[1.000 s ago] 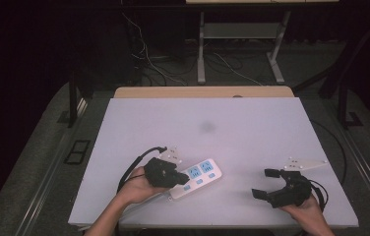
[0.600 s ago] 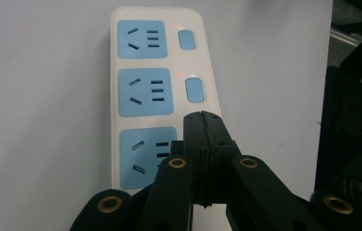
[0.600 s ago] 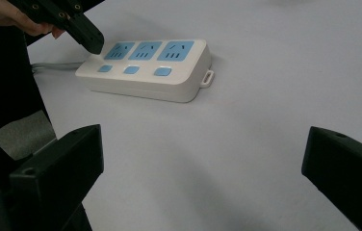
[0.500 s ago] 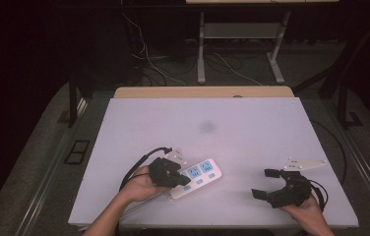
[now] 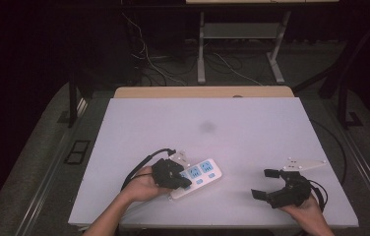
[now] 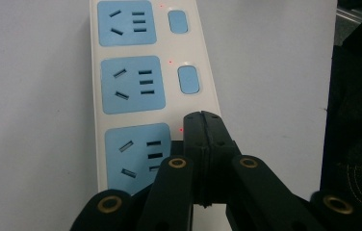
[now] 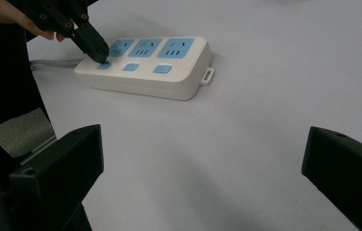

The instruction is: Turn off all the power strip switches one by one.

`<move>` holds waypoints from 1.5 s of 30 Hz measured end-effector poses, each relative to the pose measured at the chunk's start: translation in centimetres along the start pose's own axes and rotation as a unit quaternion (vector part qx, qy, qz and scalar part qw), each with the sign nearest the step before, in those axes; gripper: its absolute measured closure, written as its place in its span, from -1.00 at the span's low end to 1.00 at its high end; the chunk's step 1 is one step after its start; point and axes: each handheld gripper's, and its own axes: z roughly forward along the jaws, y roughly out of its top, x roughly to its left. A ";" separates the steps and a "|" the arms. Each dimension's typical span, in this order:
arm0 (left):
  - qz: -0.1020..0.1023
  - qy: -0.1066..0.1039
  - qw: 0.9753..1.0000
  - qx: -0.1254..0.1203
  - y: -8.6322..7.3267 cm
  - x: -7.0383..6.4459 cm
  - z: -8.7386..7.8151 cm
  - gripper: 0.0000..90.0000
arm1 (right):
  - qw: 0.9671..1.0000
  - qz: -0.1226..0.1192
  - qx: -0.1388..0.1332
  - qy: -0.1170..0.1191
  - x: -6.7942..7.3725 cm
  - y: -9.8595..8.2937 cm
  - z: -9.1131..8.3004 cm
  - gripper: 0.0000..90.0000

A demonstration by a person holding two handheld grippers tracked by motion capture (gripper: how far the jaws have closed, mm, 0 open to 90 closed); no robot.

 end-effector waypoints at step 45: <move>-0.051 -0.021 0.998 -0.030 -0.8 0.4 0.2 0.99 | 1.000 0.000 -0.001 -0.002 0.0 -0.1 -0.1 -0.99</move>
